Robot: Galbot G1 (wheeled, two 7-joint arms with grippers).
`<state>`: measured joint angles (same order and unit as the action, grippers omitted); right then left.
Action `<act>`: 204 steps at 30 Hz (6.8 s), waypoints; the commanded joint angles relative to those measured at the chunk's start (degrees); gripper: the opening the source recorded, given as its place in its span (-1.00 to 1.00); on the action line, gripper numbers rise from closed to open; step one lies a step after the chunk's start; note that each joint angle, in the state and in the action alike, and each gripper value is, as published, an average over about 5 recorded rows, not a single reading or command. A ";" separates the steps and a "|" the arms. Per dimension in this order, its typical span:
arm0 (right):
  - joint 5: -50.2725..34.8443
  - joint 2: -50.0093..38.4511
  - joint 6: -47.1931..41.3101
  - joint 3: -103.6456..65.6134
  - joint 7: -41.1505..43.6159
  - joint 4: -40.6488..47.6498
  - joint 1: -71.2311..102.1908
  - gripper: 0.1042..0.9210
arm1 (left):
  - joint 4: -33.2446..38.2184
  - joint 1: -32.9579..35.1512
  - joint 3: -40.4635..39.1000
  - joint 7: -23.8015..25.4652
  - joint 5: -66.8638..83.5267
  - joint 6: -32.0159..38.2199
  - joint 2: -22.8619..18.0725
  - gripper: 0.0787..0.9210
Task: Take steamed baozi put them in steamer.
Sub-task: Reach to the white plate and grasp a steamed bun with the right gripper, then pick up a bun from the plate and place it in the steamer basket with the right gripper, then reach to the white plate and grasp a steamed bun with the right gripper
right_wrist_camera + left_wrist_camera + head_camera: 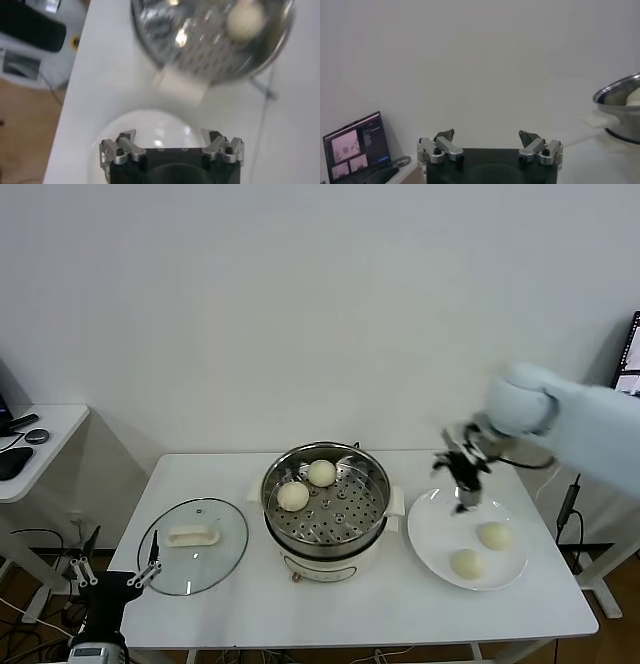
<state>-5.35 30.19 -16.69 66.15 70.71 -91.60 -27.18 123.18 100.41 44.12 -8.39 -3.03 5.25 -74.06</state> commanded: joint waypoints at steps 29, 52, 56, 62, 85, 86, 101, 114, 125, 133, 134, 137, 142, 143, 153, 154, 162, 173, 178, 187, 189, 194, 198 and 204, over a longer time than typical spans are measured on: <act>15.64 0.57 5.03 -29.98 -6.77 9.51 41.71 0.76 | 1.17 3.12 1.43 -0.15 -1.21 0.23 -1.55 0.77; 16.57 1.89 2.45 -29.12 -3.91 10.82 39.54 0.10 | 0.33 2.55 1.80 -0.39 -1.07 0.51 -1.79 0.77; 15.49 1.27 2.91 -28.52 -2.73 10.12 37.21 -0.07 | 0.70 2.57 1.73 -0.37 -1.13 0.47 -1.71 0.77; 10.97 -0.36 5.38 -25.06 1.81 8.54 25.55 -0.13 | 1.26 2.07 1.54 -0.25 -0.97 0.28 -1.28 0.77; -4.50 25.23 26.00 -1.14 -1.72 1.09 -9.86 -0.10 | 0.15 -0.11 1.86 -0.11 0.36 -0.06 -0.63 0.77; -3.97 26.79 27.50 -0.33 -2.47 1.80 -9.40 -0.10 | 0.15 -0.09 1.92 -0.12 0.37 -0.04 -0.70 0.77; 9.37 38.75 43.60 5.99 -5.07 11.51 -1.79 -0.01 | -0.13 0.31 3.25 -0.06 0.80 0.30 -1.43 0.77; 19.30 38.99 48.91 4.46 -5.33 16.01 2.35 0.06 | -2.13 -0.13 3.49 -0.15 1.03 1.22 -1.31 0.77; 14.79 37.42 47.37 4.84 -5.41 13.23 2.34 0.09 | -2.12 -0.17 3.35 -0.16 0.98 1.26 -1.40 0.77; 13.89 37.41 46.89 4.16 -5.45 12.91 1.31 0.10 | -1.78 -0.06 3.22 -0.19 0.94 1.28 -1.53 0.77; 13.75 37.45 46.80 4.10 -5.45 12.85 1.24 0.10 | -1.70 -0.06 3.21 -0.19 0.95 1.27 -1.53 0.77; 13.24 37.49 46.44 4.07 -5.48 12.57 1.09 0.10 | -1.53 -0.06 3.22 -0.18 0.96 1.26 -1.51 0.77; 11.96 36.36 45.36 4.33 -5.16 11.36 0.46 0.19 | -1.57 0.03 3.22 -0.18 0.99 1.28 -1.48 0.77; 11.57 35.85 45.11 4.40 -4.92 10.94 0.09 0.25 | -1.61 0.04 3.23 -0.18 1.01 1.30 -1.46 0.77; 9.74 24.24 36.79 2.23 -4.05 5.08 -8.68 0.75 | -1.45 -0.62 2.56 -0.11 1.00 1.22 -1.42 0.77; 10.32 22.17 34.31 1.78 -4.43 4.21 -9.58 0.75 | -1.43 -0.70 2.50 -0.08 1.01 1.18 -1.35 0.77; 9.72 5.14 14.41 2.85 -5.20 0.54 -12.18 0.76 | -0.99 -1.28 1.51 0.16 0.78 0.76 -0.65 0.77; 12.51 -7.17 0.86 -16.00 -2.83 6.54 15.84 0.76 | -1.48 -1.55 0.31 0.44 0.29 0.26 0.19 0.77; 16.55 -6.17 5.64 -28.69 -0.15 14.15 29.50 0.76 | -1.54 -1.20 0.47 0.46 0.18 0.22 0.12 0.77; 22.86 -0.39 12.39 -39.79 0.85 23.30 39.96 0.76 | -1.30 -0.78 0.76 0.50 -0.22 -0.03 -0.10 0.77; 24.57 1.15 12.80 -40.99 0.16 24.77 41.47 0.76 | -1.32 -0.75 0.86 0.51 -0.30 -0.13 -0.04 0.77; 27.05 5.09 14.64 -42.29 -1.36 28.46 42.78 0.76 | -1.50 -0.70 1.28 0.53 -0.32 -0.27 0.19 0.77; 27.42 7.40 15.19 -42.35 -1.59 29.87 42.86 0.76 | -1.69 -0.59 1.30 0.50 -0.35 -0.23 -0.01 0.77; 28.73 10.02 14.84 -42.28 -3.79 32.36 42.71 0.76 | -2.23 -0.76 1.20 0.40 -0.39 -0.10 -0.23 0.77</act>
<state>20.32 35.99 -2.62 27.72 68.82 -64.66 11.36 121.21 99.75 45.40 -7.91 -3.38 5.07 -74.22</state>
